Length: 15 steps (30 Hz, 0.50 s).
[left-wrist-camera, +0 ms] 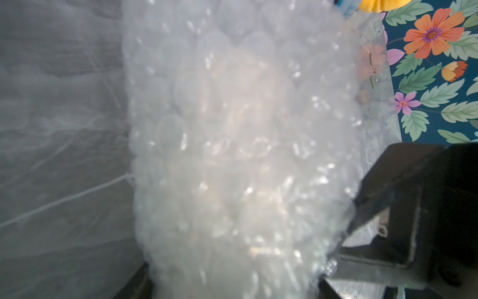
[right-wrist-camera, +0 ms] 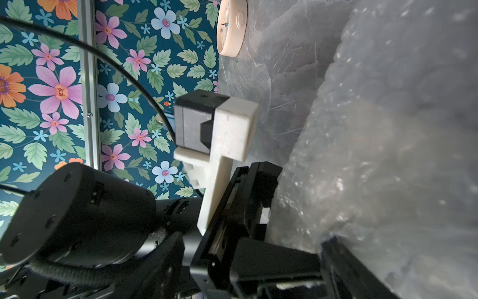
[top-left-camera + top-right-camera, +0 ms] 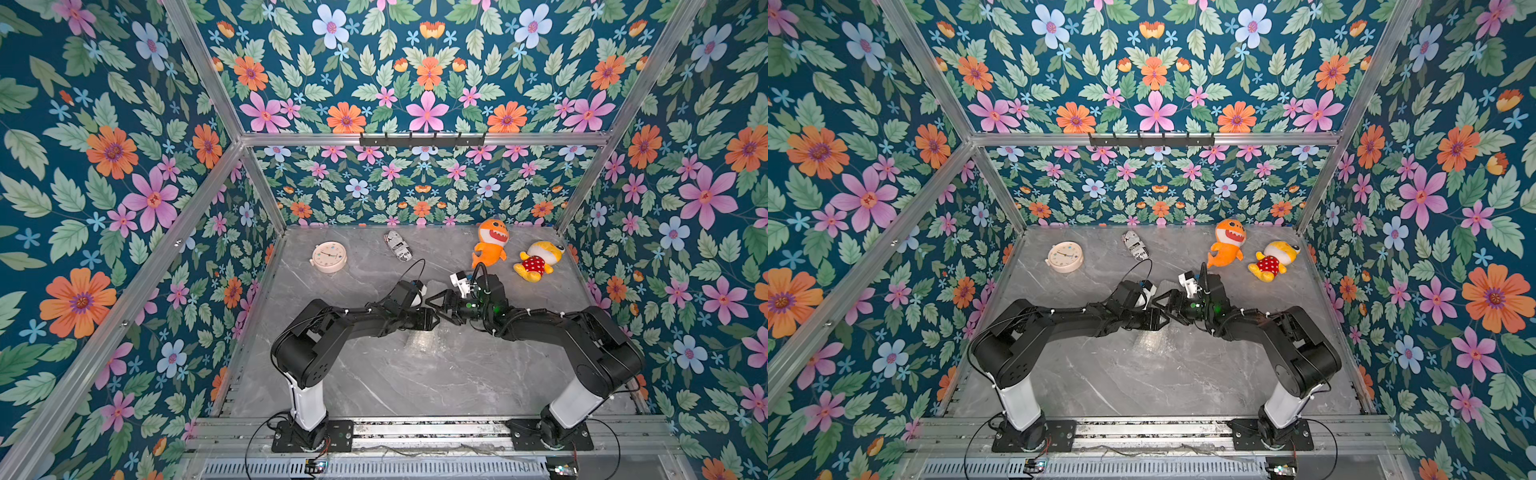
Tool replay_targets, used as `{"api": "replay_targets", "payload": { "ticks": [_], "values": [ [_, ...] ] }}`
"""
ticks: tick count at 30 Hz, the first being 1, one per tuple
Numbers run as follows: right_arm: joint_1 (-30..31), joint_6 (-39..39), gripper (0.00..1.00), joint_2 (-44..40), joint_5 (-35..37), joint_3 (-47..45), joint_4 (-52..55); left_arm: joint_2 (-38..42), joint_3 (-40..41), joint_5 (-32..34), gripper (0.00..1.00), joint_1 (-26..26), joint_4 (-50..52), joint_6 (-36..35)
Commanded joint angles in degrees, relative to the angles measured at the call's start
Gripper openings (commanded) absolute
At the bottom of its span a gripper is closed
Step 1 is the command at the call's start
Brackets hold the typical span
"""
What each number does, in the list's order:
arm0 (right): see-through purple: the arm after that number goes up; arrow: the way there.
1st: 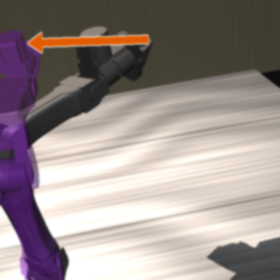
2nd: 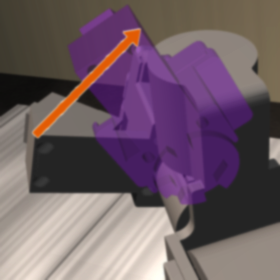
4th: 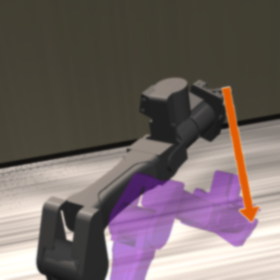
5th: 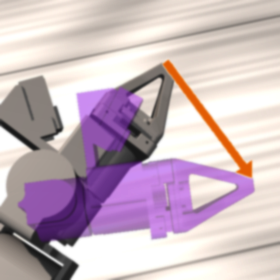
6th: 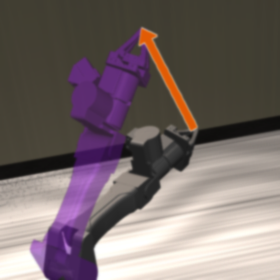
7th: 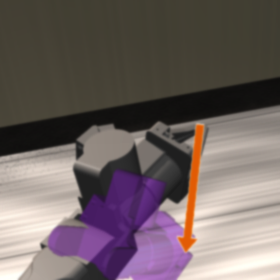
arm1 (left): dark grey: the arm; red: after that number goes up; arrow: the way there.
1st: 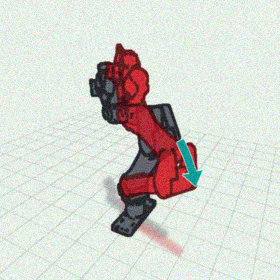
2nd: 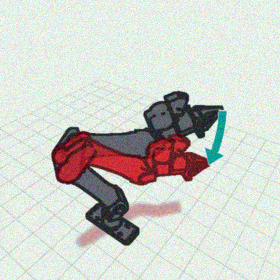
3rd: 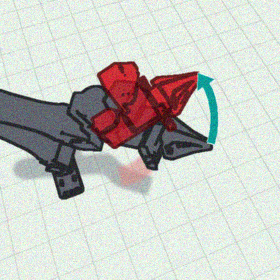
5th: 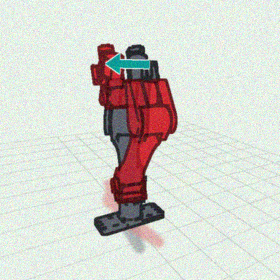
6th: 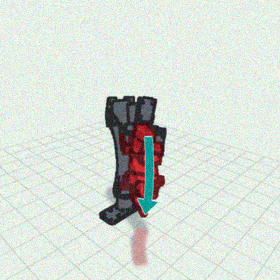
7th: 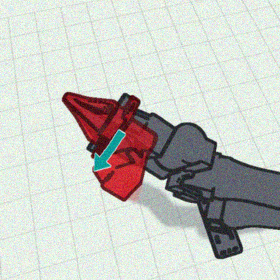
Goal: Wrap vases in bubble wrap
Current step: Wrap the vase in bubble wrap.
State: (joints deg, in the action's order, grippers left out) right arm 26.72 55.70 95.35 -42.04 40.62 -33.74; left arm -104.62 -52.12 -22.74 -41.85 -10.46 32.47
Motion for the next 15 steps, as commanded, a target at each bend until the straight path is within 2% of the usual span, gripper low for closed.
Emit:
{"api": "replay_targets", "payload": {
  "ticks": [1, 5, 10, 13, 15],
  "values": [
    [-0.18, -3.24, 0.83, -3.3, -0.32, 0.92, 4.4, 0.22, 0.61, -0.11, 0.31, 0.51, 7.16, -1.03],
    [-3.09, -8.64, 0.84, -8.78, 1.75, 1.75, 13.99, 1.57, 1.3, -0.23, 0.26, 1.37, 7.68, -1.95],
    [-12.07, -14.53, 0.84, -16.03, 3.92, 1.59, 24.37, 3.05, 2.12, -3.18, 0.25, 3.09, 7.24, -3.66],
    [-18.69, -17.03, 0.76, -16.92, 4.7, 0.09, 25.51, 3.54, 3.72, -7.97, 0.25, 5.16, 3.96, -4.72],
    [-23.29, -16.63, 0.7, -15.43, 1.89, -1.08, 22.39, 3.39, 4.16, -11.31, 0.24, 6.69, 2.69, -5.79]
  ]
}}
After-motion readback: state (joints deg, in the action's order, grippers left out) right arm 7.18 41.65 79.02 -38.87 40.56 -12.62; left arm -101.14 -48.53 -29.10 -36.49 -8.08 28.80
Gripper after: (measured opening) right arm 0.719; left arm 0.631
